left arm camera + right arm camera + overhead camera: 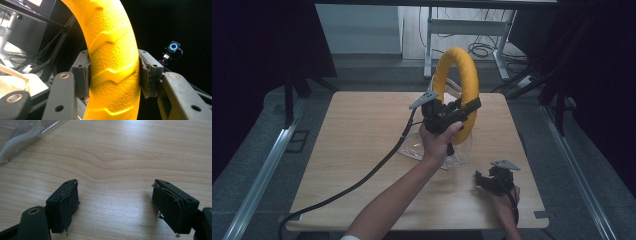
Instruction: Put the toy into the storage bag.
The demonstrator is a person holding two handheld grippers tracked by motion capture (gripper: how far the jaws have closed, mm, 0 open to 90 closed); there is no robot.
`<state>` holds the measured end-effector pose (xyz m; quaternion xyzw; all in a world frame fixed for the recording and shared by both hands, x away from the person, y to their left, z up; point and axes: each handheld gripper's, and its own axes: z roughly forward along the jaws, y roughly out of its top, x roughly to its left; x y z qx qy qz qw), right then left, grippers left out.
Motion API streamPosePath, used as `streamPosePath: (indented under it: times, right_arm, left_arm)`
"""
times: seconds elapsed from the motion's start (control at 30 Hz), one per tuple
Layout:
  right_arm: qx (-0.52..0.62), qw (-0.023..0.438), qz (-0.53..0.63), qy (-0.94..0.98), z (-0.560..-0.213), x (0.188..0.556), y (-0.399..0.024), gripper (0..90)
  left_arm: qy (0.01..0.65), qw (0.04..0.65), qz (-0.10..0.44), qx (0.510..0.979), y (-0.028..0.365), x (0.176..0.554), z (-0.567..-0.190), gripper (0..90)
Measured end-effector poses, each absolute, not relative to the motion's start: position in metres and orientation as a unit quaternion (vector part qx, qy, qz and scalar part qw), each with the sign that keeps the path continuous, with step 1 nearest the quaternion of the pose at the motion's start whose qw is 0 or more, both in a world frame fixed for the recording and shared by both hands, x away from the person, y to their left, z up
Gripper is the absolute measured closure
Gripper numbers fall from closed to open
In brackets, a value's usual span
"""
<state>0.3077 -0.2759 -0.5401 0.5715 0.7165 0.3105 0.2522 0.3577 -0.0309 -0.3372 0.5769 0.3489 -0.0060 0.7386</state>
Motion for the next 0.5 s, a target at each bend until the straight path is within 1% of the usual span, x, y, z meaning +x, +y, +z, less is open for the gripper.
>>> streamPosePath:
  times: [0.5]
  right_arm:
    - [0.572,0.251,0.311,0.716,-0.540,0.308,-0.276,21.1]
  left_arm:
    - [0.376,0.726,-0.009,0.576,-0.030,0.365,-0.360,50.4]
